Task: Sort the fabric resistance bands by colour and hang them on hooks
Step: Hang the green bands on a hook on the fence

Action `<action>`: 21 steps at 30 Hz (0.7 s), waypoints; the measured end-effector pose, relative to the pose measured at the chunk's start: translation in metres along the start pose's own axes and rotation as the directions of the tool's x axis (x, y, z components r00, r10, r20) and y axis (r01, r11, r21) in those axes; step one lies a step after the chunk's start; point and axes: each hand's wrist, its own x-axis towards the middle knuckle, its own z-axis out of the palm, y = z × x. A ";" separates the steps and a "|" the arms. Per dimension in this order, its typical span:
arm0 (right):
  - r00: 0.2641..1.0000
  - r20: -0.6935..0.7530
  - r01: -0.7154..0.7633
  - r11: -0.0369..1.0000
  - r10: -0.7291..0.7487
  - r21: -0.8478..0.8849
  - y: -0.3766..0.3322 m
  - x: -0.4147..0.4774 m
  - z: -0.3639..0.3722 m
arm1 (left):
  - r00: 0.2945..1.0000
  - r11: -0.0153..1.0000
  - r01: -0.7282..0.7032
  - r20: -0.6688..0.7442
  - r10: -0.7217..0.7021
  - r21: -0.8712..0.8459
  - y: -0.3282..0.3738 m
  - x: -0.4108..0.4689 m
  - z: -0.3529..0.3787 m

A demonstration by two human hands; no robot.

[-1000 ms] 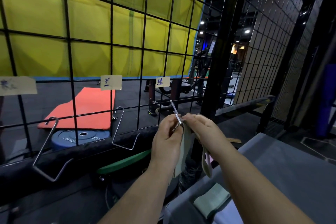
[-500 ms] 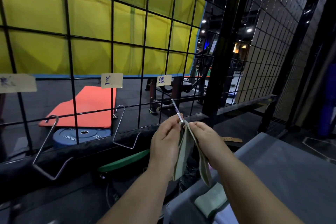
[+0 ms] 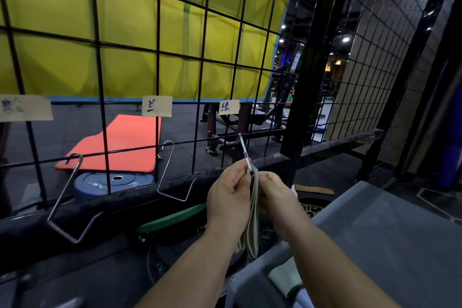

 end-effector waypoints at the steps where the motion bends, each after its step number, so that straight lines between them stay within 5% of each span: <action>1: 1.000 -0.003 0.005 1.000 -0.005 0.003 0.001 -0.001 0.000 | 1.000 1.000 -0.007 -0.010 0.007 0.031 0.000 -0.001 -0.001; 21: 1.000 0.017 -0.018 0.999 0.018 0.051 -0.004 -0.005 0.012 | 0.996 0.998 -0.056 -0.071 0.058 0.035 -0.006 0.001 -0.004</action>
